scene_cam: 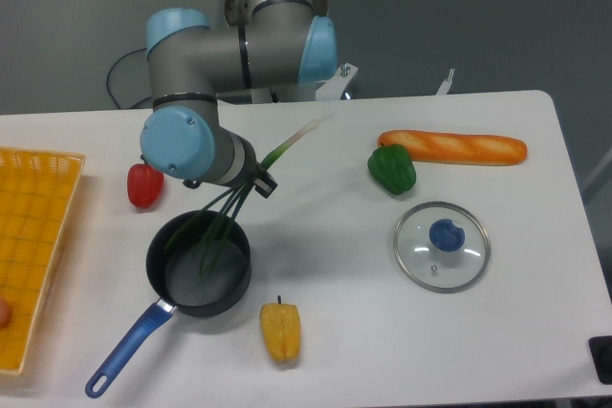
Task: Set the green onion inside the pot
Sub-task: 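Carry the green onions over the black saucepan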
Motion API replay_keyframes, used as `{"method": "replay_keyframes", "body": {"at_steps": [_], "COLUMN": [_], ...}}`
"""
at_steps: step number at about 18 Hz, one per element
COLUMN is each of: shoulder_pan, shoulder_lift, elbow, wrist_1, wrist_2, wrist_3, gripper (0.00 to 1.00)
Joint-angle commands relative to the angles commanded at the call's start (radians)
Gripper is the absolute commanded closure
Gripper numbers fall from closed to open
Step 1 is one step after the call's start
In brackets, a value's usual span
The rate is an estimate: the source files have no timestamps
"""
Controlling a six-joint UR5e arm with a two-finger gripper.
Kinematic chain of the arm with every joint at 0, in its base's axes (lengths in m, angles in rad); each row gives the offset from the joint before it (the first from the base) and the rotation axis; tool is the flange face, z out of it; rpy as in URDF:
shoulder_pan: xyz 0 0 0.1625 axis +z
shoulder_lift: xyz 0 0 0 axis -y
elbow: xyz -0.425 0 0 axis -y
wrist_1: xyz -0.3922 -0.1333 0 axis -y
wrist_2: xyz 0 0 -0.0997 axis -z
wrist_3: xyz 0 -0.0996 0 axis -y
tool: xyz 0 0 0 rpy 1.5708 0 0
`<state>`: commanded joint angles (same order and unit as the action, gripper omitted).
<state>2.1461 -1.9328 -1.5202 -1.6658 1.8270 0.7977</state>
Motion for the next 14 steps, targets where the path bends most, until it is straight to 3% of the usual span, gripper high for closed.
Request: {"method": "replay_keyframes", "body": {"at_steps": [5, 14], "shoulder_pan": [-0.041, -0.052], "shoulder_lift": [-0.032, -0.074], "elbow": [0.009, 0.011], "wrist_1": [-0.002, -0.002], "wrist_2": [0.003, 0.003], "wrist_3": [-0.048, -0.058], "gripper": [0.89, 0.89]}}
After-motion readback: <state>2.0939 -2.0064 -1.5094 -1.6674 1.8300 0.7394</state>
